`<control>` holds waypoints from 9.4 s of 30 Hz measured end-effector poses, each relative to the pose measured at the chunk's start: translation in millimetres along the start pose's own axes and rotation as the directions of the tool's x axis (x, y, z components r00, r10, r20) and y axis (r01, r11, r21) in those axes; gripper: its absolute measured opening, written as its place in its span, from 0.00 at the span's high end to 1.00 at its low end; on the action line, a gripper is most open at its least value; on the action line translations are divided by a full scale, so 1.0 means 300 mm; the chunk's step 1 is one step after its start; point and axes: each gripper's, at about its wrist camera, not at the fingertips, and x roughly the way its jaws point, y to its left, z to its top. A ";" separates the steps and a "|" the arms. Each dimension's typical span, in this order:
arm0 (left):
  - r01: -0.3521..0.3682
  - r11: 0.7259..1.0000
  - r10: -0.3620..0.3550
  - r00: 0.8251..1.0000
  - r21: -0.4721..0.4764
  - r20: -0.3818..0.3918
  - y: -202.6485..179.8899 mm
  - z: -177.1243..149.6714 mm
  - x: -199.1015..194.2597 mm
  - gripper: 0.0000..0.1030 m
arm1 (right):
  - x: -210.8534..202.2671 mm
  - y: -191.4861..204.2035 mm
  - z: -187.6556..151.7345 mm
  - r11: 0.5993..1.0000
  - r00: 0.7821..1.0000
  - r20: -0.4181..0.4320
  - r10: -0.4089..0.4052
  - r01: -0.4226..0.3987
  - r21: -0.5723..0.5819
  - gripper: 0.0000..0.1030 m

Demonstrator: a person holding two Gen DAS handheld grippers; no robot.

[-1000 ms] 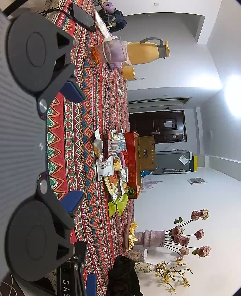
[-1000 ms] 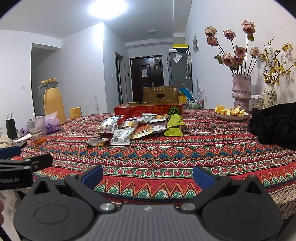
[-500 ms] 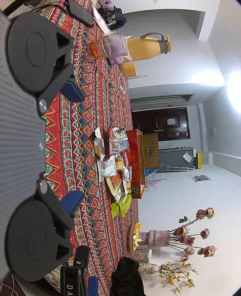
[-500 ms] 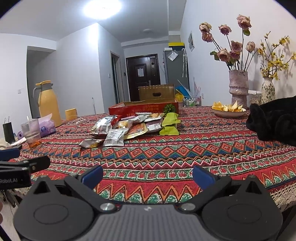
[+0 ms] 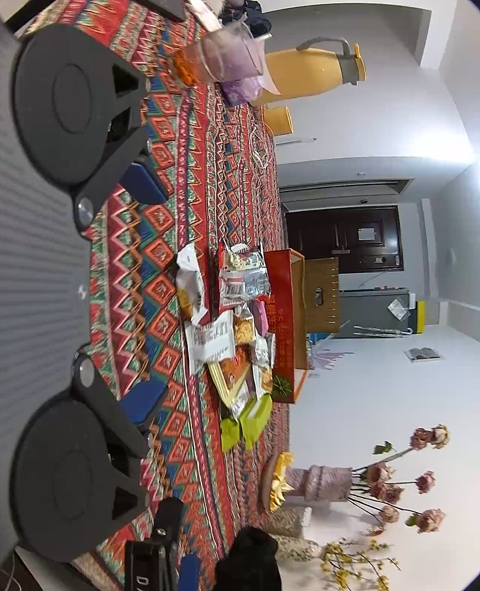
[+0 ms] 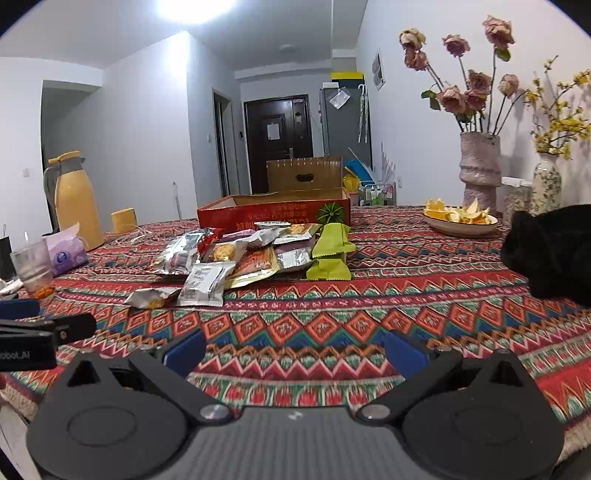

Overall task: Organize snacks
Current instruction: 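Reach both tools into the snack pile and grasp white packets, then carry the white packets to the orange box with both tools, then open both tools to drop the white packets into the box, then return both tools to the snack pile, then grasp the lime-green bar with right tool while left grasps silver packet, then carry both packets to the orange box and release them inside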

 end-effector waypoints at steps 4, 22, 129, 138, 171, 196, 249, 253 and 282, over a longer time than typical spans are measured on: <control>-0.001 1.000 0.001 0.999 -0.005 -0.034 0.036 0.036 0.092 0.00 | 0.089 0.018 0.042 1.000 0.999 -0.027 0.018 -0.019 -0.008 0.00; 0.117 0.982 -0.096 0.986 0.149 -0.140 0.201 0.110 0.372 0.00 | 0.636 0.318 0.232 0.977 0.953 -0.265 0.149 -0.183 -0.108 0.52; 0.173 0.984 -0.178 0.971 0.044 0.162 0.099 0.865 0.305 0.00 | 0.377 -0.078 0.938 0.967 0.980 0.118 0.159 -0.130 -0.218 0.00; 0.244 0.968 -0.250 0.940 0.057 0.233 0.101 0.513 0.018 0.00 | 0.059 -0.048 0.578 0.980 0.973 0.202 0.113 -0.076 -0.184 0.00; 0.091 0.995 -0.094 0.993 -0.043 -0.070 0.105 0.061 0.114 0.00 | 0.123 -0.092 0.058 0.998 0.999 -0.028 -0.036 0.037 0.042 0.00; 0.059 0.997 -0.067 0.986 -0.060 -0.151 0.108 0.359 0.860 0.00 | 0.804 -0.152 0.414 0.999 0.987 -0.161 0.007 -0.013 -0.039 0.38; 0.217 0.952 -0.233 0.971 -0.214 -0.051 0.161 0.398 0.297 0.66 | 0.274 -0.134 0.375 0.987 0.985 -0.064 0.161 -0.160 0.026 0.68; 0.193 0.963 -0.199 0.980 -0.187 -0.014 0.192 0.580 0.445 0.66 | 0.374 -0.173 0.570 0.979 0.979 -0.008 0.203 -0.203 -0.004 0.68; 0.038 0.996 -0.057 0.969 -0.082 -0.239 0.130 0.820 1.520 0.43 | 1.546 -0.171 0.841 0.982 0.973 -0.203 -0.105 0.069 -0.175 0.38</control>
